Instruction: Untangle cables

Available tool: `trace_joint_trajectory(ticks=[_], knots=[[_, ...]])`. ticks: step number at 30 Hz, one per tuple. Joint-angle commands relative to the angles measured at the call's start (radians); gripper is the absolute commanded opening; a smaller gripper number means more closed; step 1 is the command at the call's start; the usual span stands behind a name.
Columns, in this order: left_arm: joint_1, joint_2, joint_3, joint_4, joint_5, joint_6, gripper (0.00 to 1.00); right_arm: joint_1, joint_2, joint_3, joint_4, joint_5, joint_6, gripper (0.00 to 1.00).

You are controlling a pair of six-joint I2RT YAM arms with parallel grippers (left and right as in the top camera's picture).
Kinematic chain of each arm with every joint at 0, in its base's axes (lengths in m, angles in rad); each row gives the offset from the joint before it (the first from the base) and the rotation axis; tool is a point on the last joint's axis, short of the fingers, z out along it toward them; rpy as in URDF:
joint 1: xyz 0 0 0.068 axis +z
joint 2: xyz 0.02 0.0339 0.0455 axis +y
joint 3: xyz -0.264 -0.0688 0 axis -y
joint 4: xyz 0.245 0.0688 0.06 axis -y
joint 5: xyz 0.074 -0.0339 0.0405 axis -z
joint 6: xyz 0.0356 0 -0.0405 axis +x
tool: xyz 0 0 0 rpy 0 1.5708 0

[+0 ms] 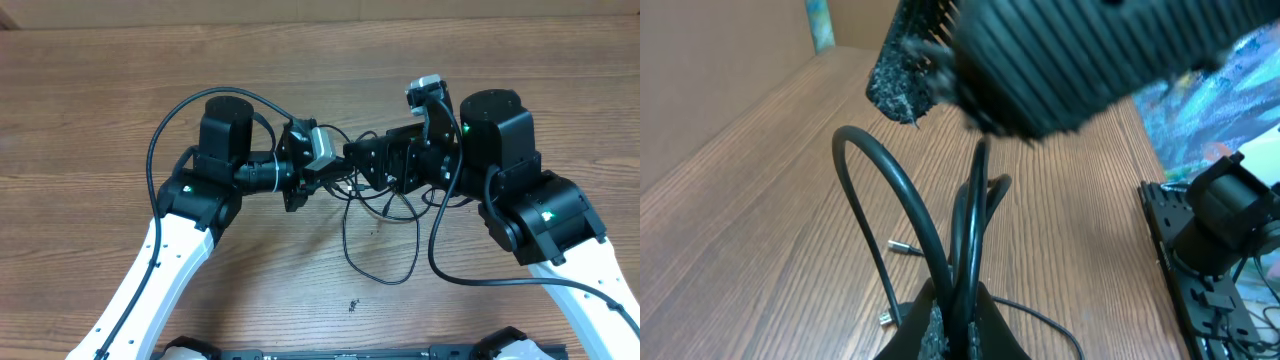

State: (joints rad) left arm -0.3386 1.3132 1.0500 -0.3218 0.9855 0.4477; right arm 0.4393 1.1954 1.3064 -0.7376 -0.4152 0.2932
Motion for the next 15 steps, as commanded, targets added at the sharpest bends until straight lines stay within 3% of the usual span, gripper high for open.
trace_joint_trajectory(ticks=[1, 15], knots=[[-0.005, -0.006, 0.006, 0.005, 0.028, 0.073, 0.04, -0.003, -0.002, 0.003, 0.01, -0.029, 0.087, 0.88], [-0.011, -0.006, 0.006, 0.051, 0.029, 0.1, 0.04, -0.002, 0.0, 0.003, 0.008, -0.096, 0.179, 0.87]])
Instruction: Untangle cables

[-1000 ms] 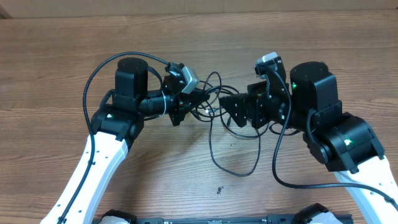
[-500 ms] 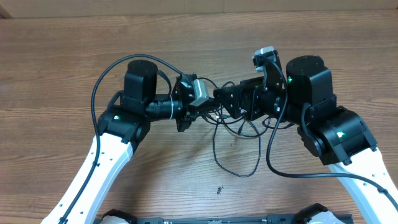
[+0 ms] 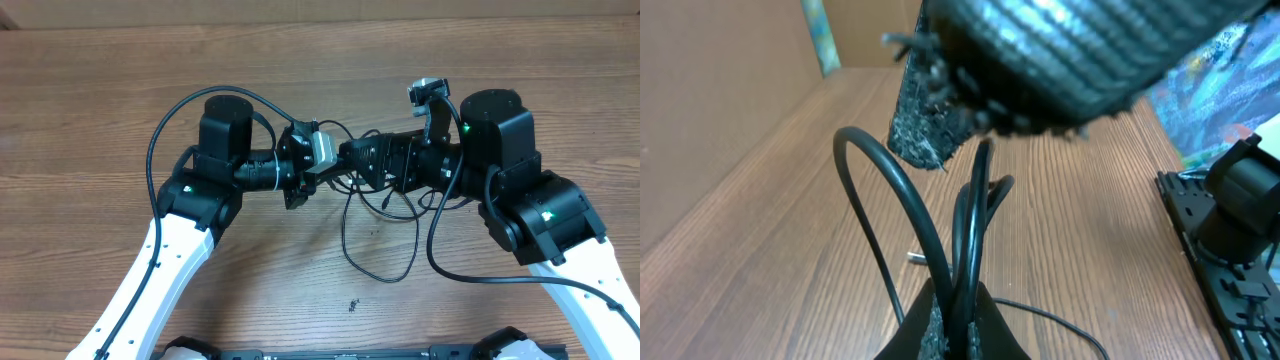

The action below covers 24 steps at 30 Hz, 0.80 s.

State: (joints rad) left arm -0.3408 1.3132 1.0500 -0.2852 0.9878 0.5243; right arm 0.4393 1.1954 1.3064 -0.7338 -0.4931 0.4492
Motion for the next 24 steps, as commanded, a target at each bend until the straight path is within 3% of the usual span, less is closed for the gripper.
trace_joint_trajectory(ticks=[1, 12, 15, 18, 20, 24], knots=[[-0.01, -0.006, 0.006, 0.019, 0.026, 0.023, 0.04, -0.002, 0.0, 0.003, 0.003, -0.018, 0.023, 0.86], [-0.068, -0.006, 0.006, 0.058, 0.022, 0.041, 0.04, -0.002, 0.036, 0.003, 0.003, -0.024, 0.049, 0.79], [-0.068, -0.006, 0.006, 0.055, 0.023, 0.04, 0.04, -0.002, 0.049, 0.003, 0.005, -0.024, 0.048, 0.62], [-0.068, -0.006, 0.006, 0.054, 0.023, 0.041, 0.04, -0.002, 0.057, 0.003, 0.014, -0.016, 0.048, 0.31], [-0.068, -0.006, 0.006, 0.054, 0.023, 0.04, 0.04, -0.002, 0.057, 0.003, 0.015, 0.013, 0.048, 0.17], [-0.068, -0.006, 0.006, 0.05, 0.023, 0.037, 0.04, -0.002, 0.057, 0.003, 0.015, 0.062, 0.048, 0.08]])
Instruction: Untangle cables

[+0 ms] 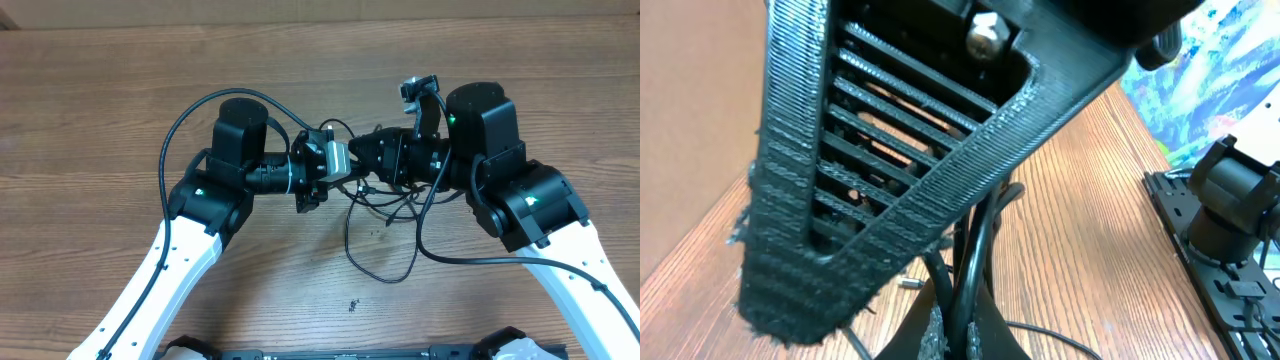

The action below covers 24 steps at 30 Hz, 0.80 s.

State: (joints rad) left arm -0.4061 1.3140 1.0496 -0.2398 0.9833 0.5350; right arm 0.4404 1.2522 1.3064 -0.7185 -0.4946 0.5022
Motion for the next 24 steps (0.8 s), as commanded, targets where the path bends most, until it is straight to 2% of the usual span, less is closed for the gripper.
trace_joint_trajectory(ticks=[1, 3, 4, 6, 12, 15, 24], knots=[[-0.003, -0.007, 0.006, 0.004, 0.027, 0.026, 0.04, -0.003, 0.0, 0.003, 0.0, 0.076, -0.005, 0.06], [0.0, -0.007, 0.006, -0.004, 0.021, 0.026, 0.1, -0.003, 0.0, 0.003, 0.0, 0.095, -0.005, 0.04], [0.001, -0.007, 0.006, -0.012, 0.007, 0.026, 0.18, -0.004, 0.0, 0.003, 0.0, 0.106, -0.005, 0.04], [0.002, -0.007, 0.006, -0.04, -0.046, 0.026, 0.18, -0.004, 0.0, 0.003, 0.0, 0.13, -0.005, 0.04], [0.002, -0.007, 0.006, -0.124, -0.164, 0.018, 0.13, -0.004, -0.001, 0.003, 0.014, 0.151, -0.005, 0.04], [0.002, -0.007, 0.006, -0.131, -0.181, 0.018, 0.04, -0.004, -0.001, 0.003, 0.023, 0.169, -0.005, 0.04], [0.002, -0.007, 0.006, -0.137, -0.235, -0.001, 0.04, -0.015, -0.001, 0.003, 0.029, 0.195, -0.005, 0.04]])
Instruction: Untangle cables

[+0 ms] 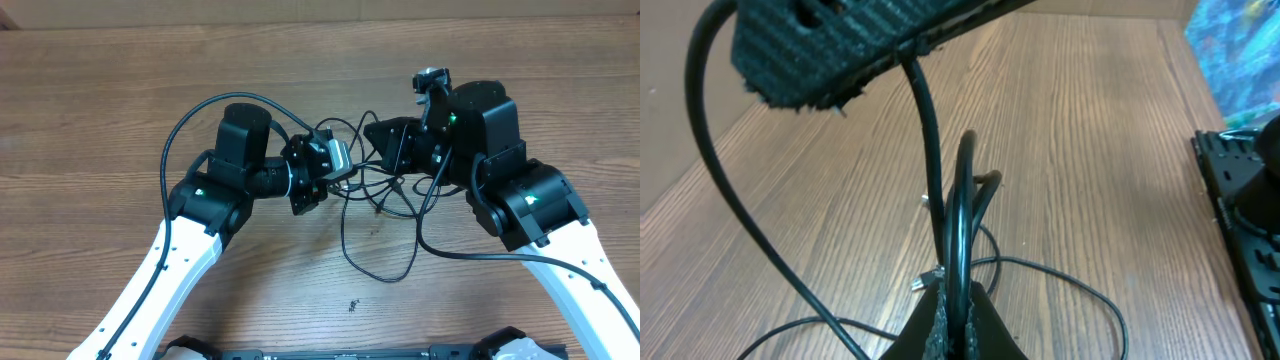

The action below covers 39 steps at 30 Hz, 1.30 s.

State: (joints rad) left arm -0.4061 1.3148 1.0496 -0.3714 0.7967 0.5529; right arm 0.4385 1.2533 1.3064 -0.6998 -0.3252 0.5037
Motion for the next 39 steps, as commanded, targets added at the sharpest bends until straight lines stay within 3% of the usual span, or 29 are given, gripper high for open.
trace_joint_trajectory(ticks=[1, 10, 18, 27, 37, 39], knots=[[0.002, -0.008, 0.006, -0.01, -0.057, -0.018, 0.04, -0.019, -0.002, 0.003, 0.01, 0.026, -0.007, 0.04], [0.002, -0.008, 0.006, -0.035, -0.202, -0.111, 0.04, -0.168, -0.002, 0.003, -0.05, 0.053, -0.041, 0.04], [0.002, -0.008, 0.006, -0.03, -0.202, -0.126, 0.04, -0.365, -0.002, 0.003, -0.119, 0.064, -0.106, 0.04], [0.002, -0.01, 0.006, 0.079, -0.202, -0.271, 0.04, -0.533, -0.002, 0.003, -0.215, 0.209, -0.12, 0.04], [0.021, -0.015, 0.006, 0.151, -0.202, -0.396, 0.04, -0.626, -0.002, 0.003, -0.269, 0.357, -0.12, 0.05], [0.036, -0.016, 0.007, 0.171, -0.202, -0.452, 0.04, -0.642, -0.002, 0.003, -0.272, 0.378, -0.12, 0.11]])
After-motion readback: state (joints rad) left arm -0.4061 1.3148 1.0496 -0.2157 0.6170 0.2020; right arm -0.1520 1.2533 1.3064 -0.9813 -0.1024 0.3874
